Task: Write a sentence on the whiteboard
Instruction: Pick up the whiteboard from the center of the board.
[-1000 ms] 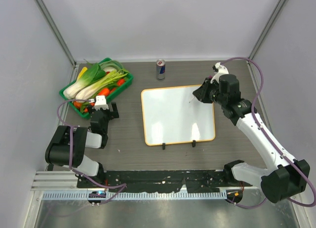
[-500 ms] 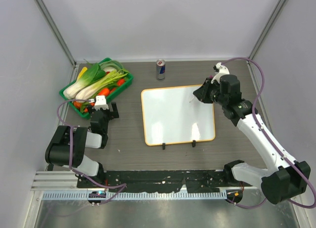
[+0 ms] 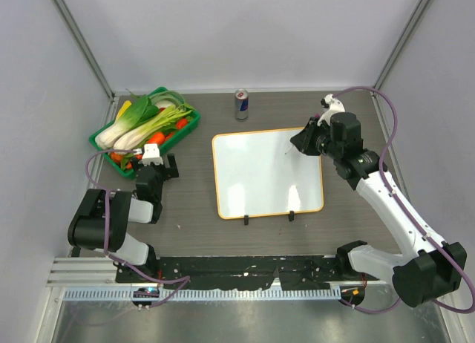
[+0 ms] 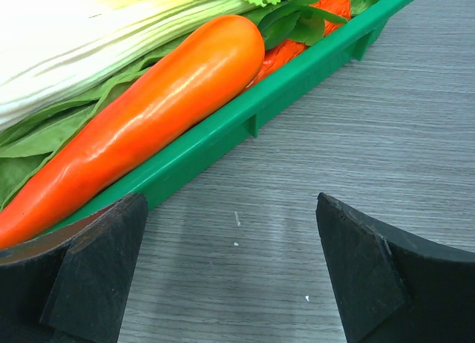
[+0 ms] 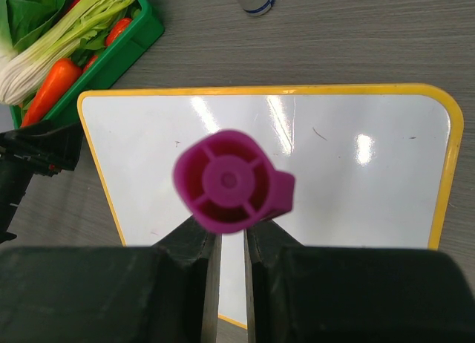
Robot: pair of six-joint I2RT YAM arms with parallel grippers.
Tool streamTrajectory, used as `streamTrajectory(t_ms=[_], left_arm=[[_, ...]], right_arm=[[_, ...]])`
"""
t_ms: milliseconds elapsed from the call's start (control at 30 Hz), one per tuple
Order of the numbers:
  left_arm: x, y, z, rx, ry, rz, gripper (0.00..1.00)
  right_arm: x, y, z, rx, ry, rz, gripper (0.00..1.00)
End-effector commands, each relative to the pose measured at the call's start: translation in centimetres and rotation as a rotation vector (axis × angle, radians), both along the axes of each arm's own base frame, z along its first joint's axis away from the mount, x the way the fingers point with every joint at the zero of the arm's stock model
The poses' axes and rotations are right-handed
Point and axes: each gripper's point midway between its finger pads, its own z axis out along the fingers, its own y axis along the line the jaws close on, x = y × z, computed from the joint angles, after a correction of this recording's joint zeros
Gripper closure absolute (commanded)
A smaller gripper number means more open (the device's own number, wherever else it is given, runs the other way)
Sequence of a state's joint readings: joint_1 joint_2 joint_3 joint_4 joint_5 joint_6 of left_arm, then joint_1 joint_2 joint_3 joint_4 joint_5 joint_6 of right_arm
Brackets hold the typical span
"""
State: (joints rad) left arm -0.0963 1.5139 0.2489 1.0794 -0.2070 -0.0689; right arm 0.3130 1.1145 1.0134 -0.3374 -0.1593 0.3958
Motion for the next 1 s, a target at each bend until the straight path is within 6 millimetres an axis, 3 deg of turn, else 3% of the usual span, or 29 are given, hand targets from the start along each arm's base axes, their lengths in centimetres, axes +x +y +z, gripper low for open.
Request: streamTrajectory(t_ms=[0, 967], left_arm=[[0.88, 0.15, 1.84, 0.013, -0.056, -0.003, 0.00], [0.93, 0.18, 1.83, 0.011, -0.053, -0.006, 0.00]], right_arm=[[0.43, 0.30, 1.43, 0.026, -0.050, 0.006, 0.99], [0.40, 0.26, 1.78, 0.032, -0.059, 0.005, 0.99]])
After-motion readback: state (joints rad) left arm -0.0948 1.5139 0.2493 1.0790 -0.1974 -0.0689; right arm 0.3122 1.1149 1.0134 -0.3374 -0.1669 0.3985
